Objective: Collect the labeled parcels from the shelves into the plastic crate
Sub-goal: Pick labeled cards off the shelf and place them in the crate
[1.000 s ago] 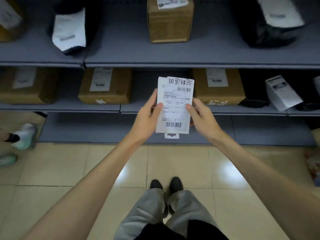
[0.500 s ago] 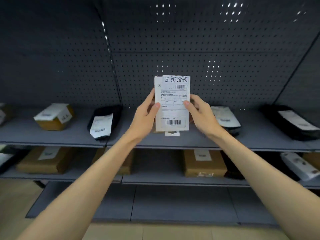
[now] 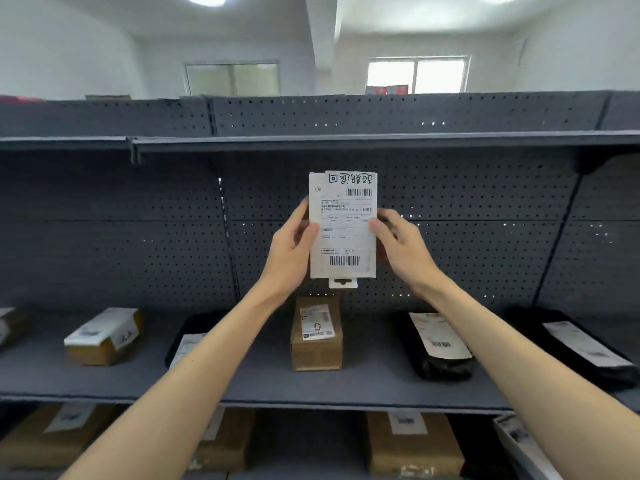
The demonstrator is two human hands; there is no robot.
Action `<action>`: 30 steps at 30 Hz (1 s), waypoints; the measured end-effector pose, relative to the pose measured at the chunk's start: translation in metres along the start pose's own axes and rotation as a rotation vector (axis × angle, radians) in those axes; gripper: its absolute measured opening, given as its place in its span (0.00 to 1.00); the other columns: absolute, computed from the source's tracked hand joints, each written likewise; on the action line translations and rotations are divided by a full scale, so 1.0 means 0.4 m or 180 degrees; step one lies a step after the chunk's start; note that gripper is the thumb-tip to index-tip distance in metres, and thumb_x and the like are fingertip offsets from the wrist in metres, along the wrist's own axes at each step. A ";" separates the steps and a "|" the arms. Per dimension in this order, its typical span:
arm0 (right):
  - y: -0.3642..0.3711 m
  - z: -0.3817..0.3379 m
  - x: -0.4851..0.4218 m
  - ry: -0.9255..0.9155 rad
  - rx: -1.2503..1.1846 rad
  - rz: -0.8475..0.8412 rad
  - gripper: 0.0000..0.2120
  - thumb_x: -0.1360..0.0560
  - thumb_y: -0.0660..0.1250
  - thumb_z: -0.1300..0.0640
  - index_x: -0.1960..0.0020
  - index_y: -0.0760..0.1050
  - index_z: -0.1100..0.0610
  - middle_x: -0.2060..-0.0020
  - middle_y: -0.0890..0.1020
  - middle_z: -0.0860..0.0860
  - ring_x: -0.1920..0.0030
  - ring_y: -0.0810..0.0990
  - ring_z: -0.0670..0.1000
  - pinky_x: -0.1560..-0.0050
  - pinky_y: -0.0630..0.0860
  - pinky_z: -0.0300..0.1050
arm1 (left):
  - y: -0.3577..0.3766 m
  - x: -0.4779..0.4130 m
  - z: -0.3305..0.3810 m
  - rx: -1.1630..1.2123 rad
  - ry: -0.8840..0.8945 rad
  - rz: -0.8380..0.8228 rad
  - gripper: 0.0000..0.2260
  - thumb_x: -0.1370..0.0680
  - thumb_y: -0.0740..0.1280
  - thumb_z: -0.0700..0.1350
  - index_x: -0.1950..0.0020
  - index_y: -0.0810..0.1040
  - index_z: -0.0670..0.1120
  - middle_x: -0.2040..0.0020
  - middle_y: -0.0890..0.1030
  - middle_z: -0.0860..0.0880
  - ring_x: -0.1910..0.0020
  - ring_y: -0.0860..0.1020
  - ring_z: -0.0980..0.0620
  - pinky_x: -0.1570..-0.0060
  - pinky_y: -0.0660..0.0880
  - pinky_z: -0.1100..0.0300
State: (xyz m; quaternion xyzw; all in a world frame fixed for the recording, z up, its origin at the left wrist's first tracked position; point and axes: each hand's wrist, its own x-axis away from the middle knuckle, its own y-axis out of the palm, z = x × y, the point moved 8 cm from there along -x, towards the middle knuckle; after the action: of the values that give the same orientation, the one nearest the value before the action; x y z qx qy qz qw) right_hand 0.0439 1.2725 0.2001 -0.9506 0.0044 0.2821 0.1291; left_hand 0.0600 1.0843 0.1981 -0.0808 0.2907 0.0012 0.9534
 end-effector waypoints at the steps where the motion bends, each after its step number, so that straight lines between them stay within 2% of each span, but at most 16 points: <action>1: -0.003 0.007 -0.002 -0.0016 0.0015 -0.0003 0.16 0.16 0.58 0.56 0.31 0.72 0.58 0.38 0.80 0.46 0.39 0.79 0.42 0.40 0.77 0.38 | 0.004 0.000 -0.004 -0.0003 -0.0017 0.0001 0.22 0.14 0.58 0.40 0.20 0.62 0.51 0.42 0.80 0.57 0.45 0.80 0.66 0.53 0.78 0.70; 6: -0.005 0.041 0.003 -0.0002 0.0044 0.0000 0.16 0.16 0.59 0.56 0.30 0.72 0.59 0.38 0.80 0.46 0.39 0.78 0.40 0.43 0.76 0.32 | 0.013 0.006 -0.035 -0.0100 -0.0093 -0.0075 0.23 0.14 0.59 0.41 0.20 0.61 0.52 0.40 0.80 0.54 0.44 0.80 0.65 0.52 0.78 0.69; 9: 0.008 0.054 0.007 0.0046 0.0098 -0.0055 0.17 0.16 0.59 0.56 0.30 0.71 0.58 0.38 0.80 0.46 0.39 0.78 0.40 0.42 0.76 0.34 | 0.003 0.011 -0.054 -0.0144 -0.0139 -0.0093 0.23 0.15 0.59 0.40 0.19 0.61 0.50 0.38 0.80 0.51 0.43 0.80 0.64 0.51 0.78 0.69; 14: 0.026 0.064 -0.004 0.0166 0.0342 -0.0142 0.14 0.16 0.59 0.54 0.33 0.73 0.55 0.45 0.80 0.38 0.45 0.78 0.33 0.48 0.74 0.28 | -0.012 0.002 -0.085 -0.0089 -0.0240 -0.0105 0.23 0.15 0.59 0.39 0.20 0.62 0.50 0.38 0.80 0.51 0.44 0.80 0.65 0.52 0.77 0.70; 16: 0.019 0.069 -0.007 0.0226 0.0503 -0.0120 0.14 0.16 0.59 0.53 0.33 0.74 0.54 0.44 0.81 0.40 0.43 0.78 0.35 0.44 0.73 0.31 | -0.017 -0.010 -0.095 -0.0079 -0.0263 -0.0139 0.23 0.15 0.59 0.39 0.20 0.62 0.50 0.38 0.80 0.53 0.43 0.79 0.65 0.51 0.77 0.70; 18: -0.004 0.073 -0.012 0.0282 0.0791 -0.0010 0.16 0.16 0.57 0.52 0.33 0.75 0.57 0.40 0.80 0.45 0.39 0.77 0.41 0.39 0.71 0.37 | -0.020 -0.027 -0.105 -0.0055 -0.0274 -0.0168 0.23 0.15 0.59 0.38 0.20 0.62 0.49 0.38 0.79 0.56 0.43 0.79 0.67 0.50 0.76 0.72; 21: -0.055 0.079 -0.014 0.0453 0.1434 0.0115 0.17 0.16 0.57 0.51 0.34 0.75 0.58 0.42 0.80 0.48 0.41 0.75 0.46 0.43 0.68 0.39 | -0.009 -0.054 -0.114 0.0068 -0.0299 -0.0242 0.23 0.15 0.59 0.38 0.20 0.62 0.48 0.37 0.79 0.55 0.43 0.78 0.68 0.51 0.75 0.74; 23: -0.098 0.090 -0.005 0.0650 0.1862 0.0090 0.13 0.16 0.58 0.51 0.43 0.78 0.55 0.53 0.80 0.46 0.49 0.76 0.48 0.53 0.69 0.40 | 0.016 -0.073 -0.117 0.0148 -0.0284 -0.0354 0.23 0.15 0.60 0.38 0.20 0.61 0.48 0.35 0.78 0.53 0.40 0.77 0.64 0.50 0.75 0.74; 25: -0.151 0.103 0.013 0.0875 0.2336 0.0064 0.12 0.17 0.59 0.49 0.57 0.73 0.51 0.64 0.76 0.45 0.59 0.75 0.51 0.63 0.68 0.43 | 0.056 -0.092 -0.118 0.0241 -0.0258 -0.0496 0.23 0.15 0.60 0.39 0.20 0.61 0.48 0.35 0.79 0.53 0.37 0.77 0.60 0.48 0.75 0.74; 26: -0.181 0.112 0.024 0.0986 0.2572 0.0047 0.13 0.17 0.59 0.48 0.58 0.72 0.51 0.65 0.76 0.48 0.59 0.76 0.54 0.62 0.70 0.45 | 0.082 -0.099 -0.117 0.0291 -0.0246 -0.0580 0.24 0.15 0.60 0.39 0.20 0.61 0.48 0.36 0.79 0.54 0.38 0.77 0.61 0.47 0.75 0.74; 28: -0.249 0.119 0.057 0.1187 0.3083 0.0051 0.15 0.18 0.58 0.45 0.52 0.75 0.54 0.58 0.80 0.53 0.53 0.79 0.57 0.54 0.75 0.50 | 0.147 -0.108 -0.105 0.0403 -0.0198 -0.0808 0.24 0.15 0.60 0.39 0.20 0.61 0.49 0.39 0.78 0.58 0.41 0.77 0.66 0.44 0.75 0.74; 30: -0.322 0.109 0.105 0.1414 0.3546 0.0125 0.17 0.18 0.57 0.43 0.48 0.76 0.56 0.52 0.80 0.54 0.49 0.78 0.58 0.51 0.74 0.52 | 0.225 -0.108 -0.087 0.0543 -0.0116 -0.1070 0.23 0.15 0.60 0.39 0.20 0.62 0.49 0.40 0.78 0.61 0.45 0.77 0.73 0.47 0.73 0.77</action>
State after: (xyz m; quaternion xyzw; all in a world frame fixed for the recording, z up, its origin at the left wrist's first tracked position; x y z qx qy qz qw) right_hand 0.0662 1.4107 0.1736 -0.7758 0.1961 0.0342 0.5987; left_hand 0.0005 1.1696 0.1797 -0.0471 0.2548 -0.1812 0.9487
